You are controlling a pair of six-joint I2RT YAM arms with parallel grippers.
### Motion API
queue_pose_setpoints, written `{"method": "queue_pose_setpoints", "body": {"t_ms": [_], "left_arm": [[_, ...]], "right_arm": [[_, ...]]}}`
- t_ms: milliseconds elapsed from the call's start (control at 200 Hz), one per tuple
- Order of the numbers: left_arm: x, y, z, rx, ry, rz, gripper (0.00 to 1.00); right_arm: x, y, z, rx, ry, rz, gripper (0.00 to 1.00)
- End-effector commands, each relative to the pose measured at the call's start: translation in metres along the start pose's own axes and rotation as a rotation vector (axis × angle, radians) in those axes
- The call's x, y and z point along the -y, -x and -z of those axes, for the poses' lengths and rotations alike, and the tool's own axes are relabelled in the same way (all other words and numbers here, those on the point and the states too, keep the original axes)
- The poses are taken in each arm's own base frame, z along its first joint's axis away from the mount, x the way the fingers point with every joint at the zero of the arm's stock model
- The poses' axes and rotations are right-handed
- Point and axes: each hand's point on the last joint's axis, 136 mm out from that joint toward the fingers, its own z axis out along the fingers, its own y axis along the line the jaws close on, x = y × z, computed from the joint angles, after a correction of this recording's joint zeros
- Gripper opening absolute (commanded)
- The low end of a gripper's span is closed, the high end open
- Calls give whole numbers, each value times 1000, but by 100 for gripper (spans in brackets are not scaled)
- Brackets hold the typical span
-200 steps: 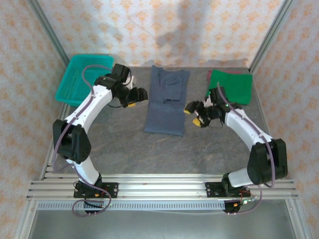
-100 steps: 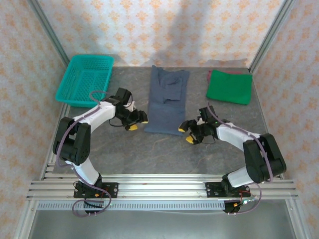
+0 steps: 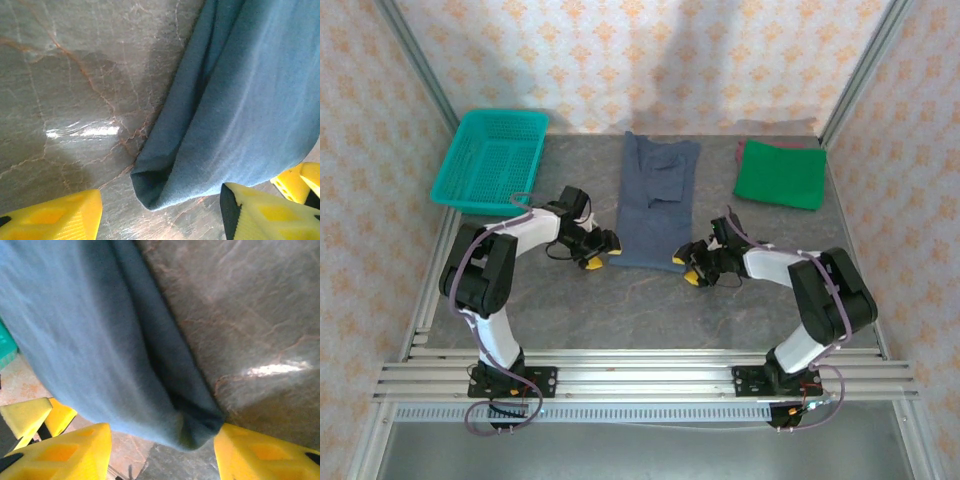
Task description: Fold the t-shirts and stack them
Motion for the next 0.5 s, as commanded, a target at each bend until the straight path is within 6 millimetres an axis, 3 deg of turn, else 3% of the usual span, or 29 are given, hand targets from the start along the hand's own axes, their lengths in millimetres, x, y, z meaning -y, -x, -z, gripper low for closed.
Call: {"method": "queue_pose_setpoints", "body": {"t_ms": [0, 245, 305, 340, 495], "left_arm": [[12, -1, -7, -14, -44, -1, 62], [36, 4, -24, -27, -89, -13, 53], [40, 5, -24, -23, -83, -23, 46], [32, 5, -34, -40, -59, -6, 40], [26, 9, -37, -49, -3, 4, 13]], "right_arm": [[-12, 10, -6, 24, 17, 23, 54], [-21, 19, -13, 23, 13, 25, 45], [-21, 20, -15, 21, 10, 24, 39], [-21, 21, -16, 20, 7, 22, 35], [-24, 21, -18, 6, 7, 13, 12]]}}
